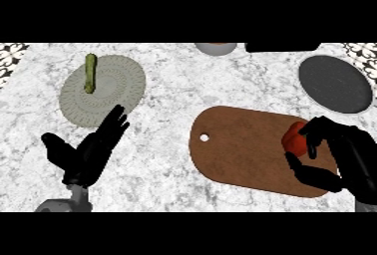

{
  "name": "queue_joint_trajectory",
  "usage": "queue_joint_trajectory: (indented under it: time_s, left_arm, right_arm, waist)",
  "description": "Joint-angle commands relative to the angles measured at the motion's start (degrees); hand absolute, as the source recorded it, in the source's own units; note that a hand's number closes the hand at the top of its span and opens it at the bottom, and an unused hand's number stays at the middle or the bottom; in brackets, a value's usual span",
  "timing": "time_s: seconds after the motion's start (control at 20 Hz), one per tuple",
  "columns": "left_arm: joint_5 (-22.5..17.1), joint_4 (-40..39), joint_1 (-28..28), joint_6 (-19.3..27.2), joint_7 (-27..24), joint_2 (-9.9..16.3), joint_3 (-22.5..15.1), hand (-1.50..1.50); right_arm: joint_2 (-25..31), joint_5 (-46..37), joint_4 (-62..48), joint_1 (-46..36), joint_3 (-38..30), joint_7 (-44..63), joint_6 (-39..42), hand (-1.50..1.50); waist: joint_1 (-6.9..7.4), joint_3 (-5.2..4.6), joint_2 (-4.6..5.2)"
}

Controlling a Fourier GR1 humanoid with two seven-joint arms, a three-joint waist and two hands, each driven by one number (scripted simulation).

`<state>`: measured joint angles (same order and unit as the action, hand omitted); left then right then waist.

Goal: Pick the bell pepper from the cutting board and place it in the pan

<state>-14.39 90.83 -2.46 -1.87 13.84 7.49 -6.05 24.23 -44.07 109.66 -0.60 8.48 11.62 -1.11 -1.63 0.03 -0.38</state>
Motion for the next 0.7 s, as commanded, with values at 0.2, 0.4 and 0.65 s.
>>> queue_joint_trajectory:
  time_s: [0.2, 0.4, 0.65]
  left_arm:
    - [0.5, -4.6, -4.3, -0.6, -0.3, -0.9, 0.6, 0.0]
    - [1.2, -2.1, -3.6, 0.2, 1.5, -2.0, 0.3, 0.0]
    - [0.6, -0.9, -1.2, -2.5, -0.7, -0.7, 0.6, 0.0]
  right_arm:
    - [-0.4, 21.7, -4.0, -1.5, -16.1, -5.3, 3.5, 1.5]
    - [-0.9, 20.0, -15.7, -6.6, -18.5, -10.2, 2.4, 1.5]
    - [1.8, 11.5, -34.4, -15.4, -19.5, -20.5, -6.0, 1.5]
  waist:
    - [1.22, 0.0, 0.48]
    - [1.76, -0.02, 0.41]
    - [2.55, 0.01, 0.57]
